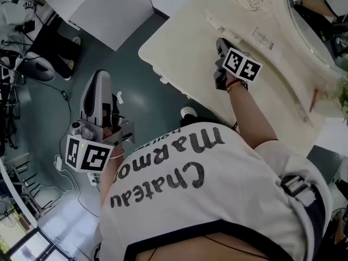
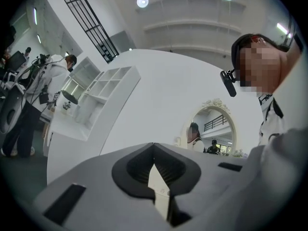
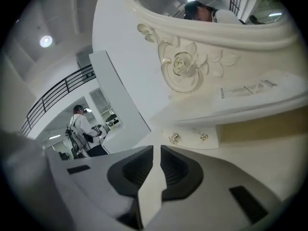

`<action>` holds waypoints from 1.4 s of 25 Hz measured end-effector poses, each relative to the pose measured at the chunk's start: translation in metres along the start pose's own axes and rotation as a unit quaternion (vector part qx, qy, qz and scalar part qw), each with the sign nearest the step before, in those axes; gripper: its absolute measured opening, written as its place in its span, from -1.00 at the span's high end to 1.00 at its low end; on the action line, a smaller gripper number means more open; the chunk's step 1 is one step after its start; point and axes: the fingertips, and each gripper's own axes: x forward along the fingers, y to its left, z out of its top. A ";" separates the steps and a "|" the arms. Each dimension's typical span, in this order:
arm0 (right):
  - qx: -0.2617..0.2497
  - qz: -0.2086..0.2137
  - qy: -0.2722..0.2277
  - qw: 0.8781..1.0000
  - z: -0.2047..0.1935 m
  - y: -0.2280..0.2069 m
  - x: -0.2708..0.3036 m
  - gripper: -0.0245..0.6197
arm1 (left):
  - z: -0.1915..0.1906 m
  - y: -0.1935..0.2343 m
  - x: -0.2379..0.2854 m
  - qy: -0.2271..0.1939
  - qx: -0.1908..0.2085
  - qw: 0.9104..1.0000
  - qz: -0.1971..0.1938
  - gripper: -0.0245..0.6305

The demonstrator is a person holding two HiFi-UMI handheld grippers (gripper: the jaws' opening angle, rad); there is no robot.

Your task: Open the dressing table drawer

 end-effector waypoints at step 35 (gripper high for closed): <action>0.292 -0.101 -0.070 0.948 0.005 -0.047 0.059 0.58 | 0.012 0.031 -0.027 -0.014 0.016 0.995 0.099 0.86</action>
